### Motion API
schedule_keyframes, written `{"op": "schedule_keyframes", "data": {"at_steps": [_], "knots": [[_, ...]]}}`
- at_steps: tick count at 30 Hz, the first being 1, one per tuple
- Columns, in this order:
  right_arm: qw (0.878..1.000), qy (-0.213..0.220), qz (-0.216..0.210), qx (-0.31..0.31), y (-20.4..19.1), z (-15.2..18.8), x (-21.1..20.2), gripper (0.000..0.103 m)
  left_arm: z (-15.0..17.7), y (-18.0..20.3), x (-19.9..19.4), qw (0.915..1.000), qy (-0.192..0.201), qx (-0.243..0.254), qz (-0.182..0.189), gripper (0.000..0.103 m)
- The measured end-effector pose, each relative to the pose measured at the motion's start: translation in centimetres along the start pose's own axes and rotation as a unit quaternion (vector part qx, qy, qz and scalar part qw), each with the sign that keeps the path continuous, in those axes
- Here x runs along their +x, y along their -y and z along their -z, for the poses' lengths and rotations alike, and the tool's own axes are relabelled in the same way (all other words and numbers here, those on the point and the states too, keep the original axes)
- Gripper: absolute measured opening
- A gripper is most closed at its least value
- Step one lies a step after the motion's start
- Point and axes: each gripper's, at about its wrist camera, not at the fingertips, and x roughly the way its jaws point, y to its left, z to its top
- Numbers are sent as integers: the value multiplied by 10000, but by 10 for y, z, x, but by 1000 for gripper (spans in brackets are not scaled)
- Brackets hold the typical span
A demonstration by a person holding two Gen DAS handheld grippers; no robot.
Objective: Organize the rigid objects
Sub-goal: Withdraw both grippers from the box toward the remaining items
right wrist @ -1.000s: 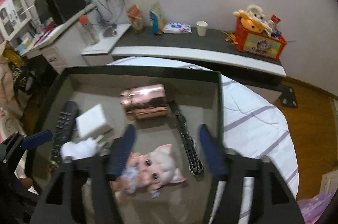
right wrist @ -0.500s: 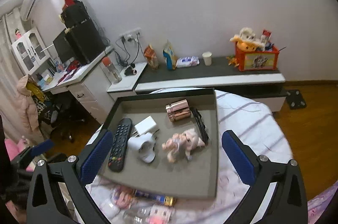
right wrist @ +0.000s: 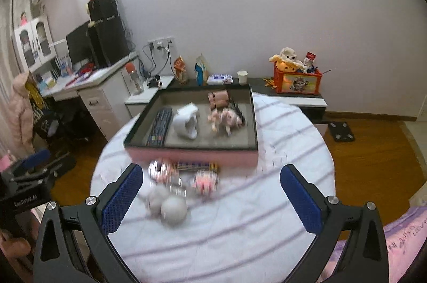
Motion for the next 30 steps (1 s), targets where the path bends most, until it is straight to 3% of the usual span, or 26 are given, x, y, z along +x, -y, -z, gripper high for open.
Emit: {"op": "schedule_keyframes", "data": {"at_steps": [9, 15, 30], "knots": [[9997, 187, 140, 27, -8, 62, -42, 103, 57, 12, -41, 9995, 285, 52, -91, 103], [9992, 370, 97, 128, -3, 72, -52, 103, 67, 16, -44, 9989, 406, 147, -203, 103], [9992, 93, 163, 344, 15, 79, -28, 103, 76, 23, -14, 9997, 120, 192, -104, 103]]}}
